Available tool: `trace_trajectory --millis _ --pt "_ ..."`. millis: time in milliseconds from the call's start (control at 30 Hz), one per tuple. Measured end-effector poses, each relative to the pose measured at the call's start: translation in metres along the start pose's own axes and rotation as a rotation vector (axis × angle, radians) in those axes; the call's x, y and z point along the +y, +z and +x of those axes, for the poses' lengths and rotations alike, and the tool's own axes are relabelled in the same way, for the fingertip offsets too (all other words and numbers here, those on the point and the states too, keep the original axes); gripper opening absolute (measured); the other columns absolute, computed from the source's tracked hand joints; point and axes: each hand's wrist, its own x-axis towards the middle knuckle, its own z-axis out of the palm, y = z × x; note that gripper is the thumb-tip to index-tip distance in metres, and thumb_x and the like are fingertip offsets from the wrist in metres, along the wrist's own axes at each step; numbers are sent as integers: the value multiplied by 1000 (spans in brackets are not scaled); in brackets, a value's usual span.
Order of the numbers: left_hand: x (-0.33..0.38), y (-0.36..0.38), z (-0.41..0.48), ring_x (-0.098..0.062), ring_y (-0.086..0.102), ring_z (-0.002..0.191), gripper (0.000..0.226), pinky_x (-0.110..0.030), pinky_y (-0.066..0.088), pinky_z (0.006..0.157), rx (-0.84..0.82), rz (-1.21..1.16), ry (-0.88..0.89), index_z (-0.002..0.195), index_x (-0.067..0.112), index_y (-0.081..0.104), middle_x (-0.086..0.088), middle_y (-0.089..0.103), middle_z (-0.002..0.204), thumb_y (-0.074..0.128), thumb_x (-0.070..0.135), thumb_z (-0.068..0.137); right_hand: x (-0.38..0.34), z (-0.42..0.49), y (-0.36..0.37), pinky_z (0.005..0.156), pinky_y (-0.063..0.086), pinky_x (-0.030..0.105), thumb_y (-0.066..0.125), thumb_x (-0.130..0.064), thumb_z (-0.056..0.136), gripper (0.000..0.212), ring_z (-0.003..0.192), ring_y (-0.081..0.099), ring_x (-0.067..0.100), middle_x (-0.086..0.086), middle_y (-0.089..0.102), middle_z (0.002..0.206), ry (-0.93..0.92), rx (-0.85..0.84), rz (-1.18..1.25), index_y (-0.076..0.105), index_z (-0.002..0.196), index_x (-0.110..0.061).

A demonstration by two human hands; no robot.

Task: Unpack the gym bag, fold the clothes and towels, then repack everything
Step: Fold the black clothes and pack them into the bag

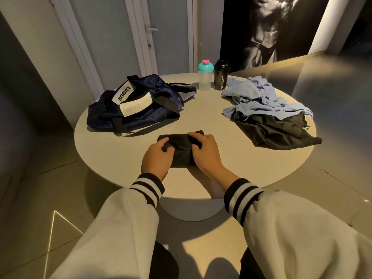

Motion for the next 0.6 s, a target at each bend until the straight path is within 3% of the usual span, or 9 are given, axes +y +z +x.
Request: trace_trajectory --millis 100,167,267,333,400,467,533,600 --pt "16 -17 31 -23 55 124 40 -43 49 105 6 -222 8 138 31 59 -1 57 138 57 22 98 -11 26 10 90 32 4 47 -14 101 37 107 47 9 4 46 129 -34 62 133 58 133 -30" --pt "23 -27 61 -18 53 123 38 -29 44 103 56 -190 110 133 30 62 0 56 137 59 18 97 -15 55 21 84 31 -6 47 -14 101 36 103 46 3 3 45 127 -58 117 213 58 131 -29" --pt "32 -39 112 -4 45 123 36 0 30 94 138 -135 247 130 29 64 7 52 135 60 15 98 -24 104 33 85 34 -4 49 -11 100 35 104 47 -6 2 45 122 -104 171 298 59 129 -29" --pt "40 -49 140 3 38 124 35 9 22 90 178 -118 269 129 29 64 8 47 138 61 14 98 -39 133 34 85 36 0 50 -6 98 38 104 47 -7 3 46 118 -118 175 328 61 126 -28" --pt "50 -63 160 3 35 129 37 6 24 96 172 -138 237 131 30 62 8 41 146 63 16 97 -63 157 30 86 36 0 50 -3 95 39 105 48 -6 4 48 119 -109 168 329 63 124 -26" --pt "58 -80 177 -4 39 133 44 -14 35 107 170 -216 138 136 33 55 6 37 150 66 21 96 -92 177 27 88 35 -2 50 -3 95 39 108 49 0 5 48 122 -75 156 325 63 125 -25" --pt "69 -102 193 -14 45 132 61 -30 45 103 191 -388 -81 144 38 40 1 35 150 70 29 92 -124 196 28 94 34 0 50 -4 97 39 114 47 7 4 47 125 -27 153 335 61 127 -26" --pt "84 -126 203 -23 50 128 71 -35 46 101 212 -613 -318 148 42 26 -5 38 149 68 31 93 -159 212 34 100 34 8 49 -7 99 40 117 45 7 3 46 127 55 155 356 59 130 -29"
